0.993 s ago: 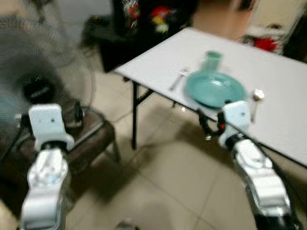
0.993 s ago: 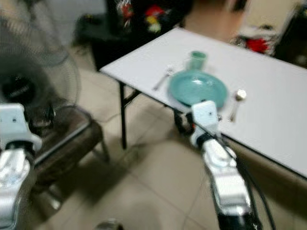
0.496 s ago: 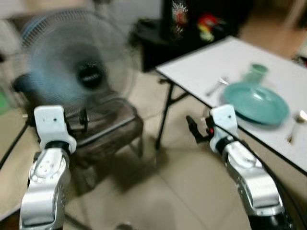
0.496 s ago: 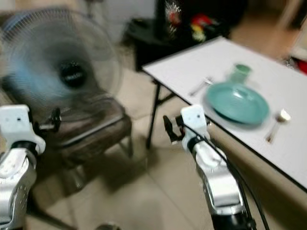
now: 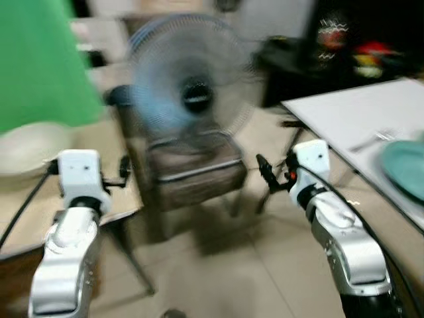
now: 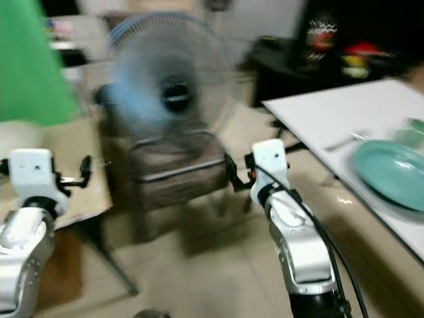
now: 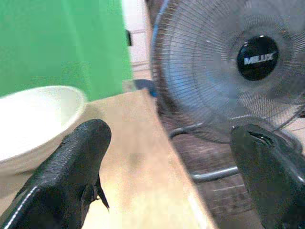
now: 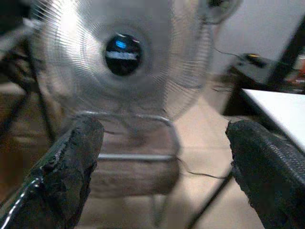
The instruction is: Setting the table
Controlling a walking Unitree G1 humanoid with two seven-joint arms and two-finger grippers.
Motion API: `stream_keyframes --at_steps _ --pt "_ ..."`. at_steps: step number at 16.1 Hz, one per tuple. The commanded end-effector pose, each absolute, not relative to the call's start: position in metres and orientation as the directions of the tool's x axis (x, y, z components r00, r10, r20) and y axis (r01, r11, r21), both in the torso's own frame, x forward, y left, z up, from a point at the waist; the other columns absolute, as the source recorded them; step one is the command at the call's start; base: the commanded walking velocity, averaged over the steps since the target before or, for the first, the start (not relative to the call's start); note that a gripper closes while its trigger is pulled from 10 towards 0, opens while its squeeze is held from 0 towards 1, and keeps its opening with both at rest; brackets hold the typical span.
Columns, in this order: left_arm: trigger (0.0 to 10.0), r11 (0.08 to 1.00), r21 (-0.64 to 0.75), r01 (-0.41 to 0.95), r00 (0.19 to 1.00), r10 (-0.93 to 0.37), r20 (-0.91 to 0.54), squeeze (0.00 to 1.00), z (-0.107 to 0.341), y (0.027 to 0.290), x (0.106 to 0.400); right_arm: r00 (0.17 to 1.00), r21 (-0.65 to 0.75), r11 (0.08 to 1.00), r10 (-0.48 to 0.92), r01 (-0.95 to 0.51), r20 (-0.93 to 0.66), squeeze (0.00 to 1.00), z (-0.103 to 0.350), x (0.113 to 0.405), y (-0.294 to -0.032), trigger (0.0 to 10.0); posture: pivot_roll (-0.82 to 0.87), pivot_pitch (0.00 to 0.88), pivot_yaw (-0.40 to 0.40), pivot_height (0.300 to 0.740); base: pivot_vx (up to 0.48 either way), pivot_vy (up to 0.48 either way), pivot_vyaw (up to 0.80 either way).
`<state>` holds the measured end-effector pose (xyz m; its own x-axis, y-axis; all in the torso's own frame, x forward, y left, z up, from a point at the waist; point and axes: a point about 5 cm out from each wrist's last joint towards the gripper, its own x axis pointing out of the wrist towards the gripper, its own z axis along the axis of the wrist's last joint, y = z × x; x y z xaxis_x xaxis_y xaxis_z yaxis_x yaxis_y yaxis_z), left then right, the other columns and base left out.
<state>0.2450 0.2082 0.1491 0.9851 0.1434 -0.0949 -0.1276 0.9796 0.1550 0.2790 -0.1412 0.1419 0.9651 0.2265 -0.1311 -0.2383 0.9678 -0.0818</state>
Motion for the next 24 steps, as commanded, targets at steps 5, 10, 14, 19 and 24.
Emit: stream_keyframes --at_steps 5,10,14,19,24 --pt "10.0 0.972 0.216 -0.096 0.99 0.117 -0.084 0.0 0.152 0.211 0.247 0.967 -0.055 0.974 0.212 -0.222 -0.143 1.0 0.131 0.268 -0.135 10.0 0.1 0.0 0.027 0.74 0.0 0.0 0.8" --pt "10.0 0.984 0.175 -0.02 0.993 0.04 -0.109 0.83 0.149 0.208 0.242 0.966 -0.038 0.972 0.227 -0.233 -0.122 1.0 0.131 0.271 -0.129 10.0 0.1 0.0 0.049 0.74 0.16 0.0 0.8" --pt "10.0 0.985 0.172 0.011 0.997 0.003 -0.083 0.85 0.156 0.207 0.251 0.978 -0.027 0.983 0.179 -0.183 -0.108 1.0 0.133 0.278 -0.13 10.0 0.1 0.0 0.055 0.74 0.48 0.0 0.2" --pt "10.0 0.982 0.186 0.01 0.997 0.005 -0.078 0.8 0.156 0.207 0.248 0.958 -0.023 0.963 0.266 -0.27 -0.104 1.0 0.135 0.279 -0.12 10.0 0.12 0.0 0.041 0.74 0.458 0.0 0.0" --pt "10.0 0.979 0.199 0.04 0.998 -0.03 -0.052 0.78 0.162 0.202 0.236 0.921 -0.011 0.925 0.377 -0.38 -0.097 1.0 0.137 0.282 -0.11 10.0 0.15 0.0 0.006 0.74 0.435 0.0 0.8"
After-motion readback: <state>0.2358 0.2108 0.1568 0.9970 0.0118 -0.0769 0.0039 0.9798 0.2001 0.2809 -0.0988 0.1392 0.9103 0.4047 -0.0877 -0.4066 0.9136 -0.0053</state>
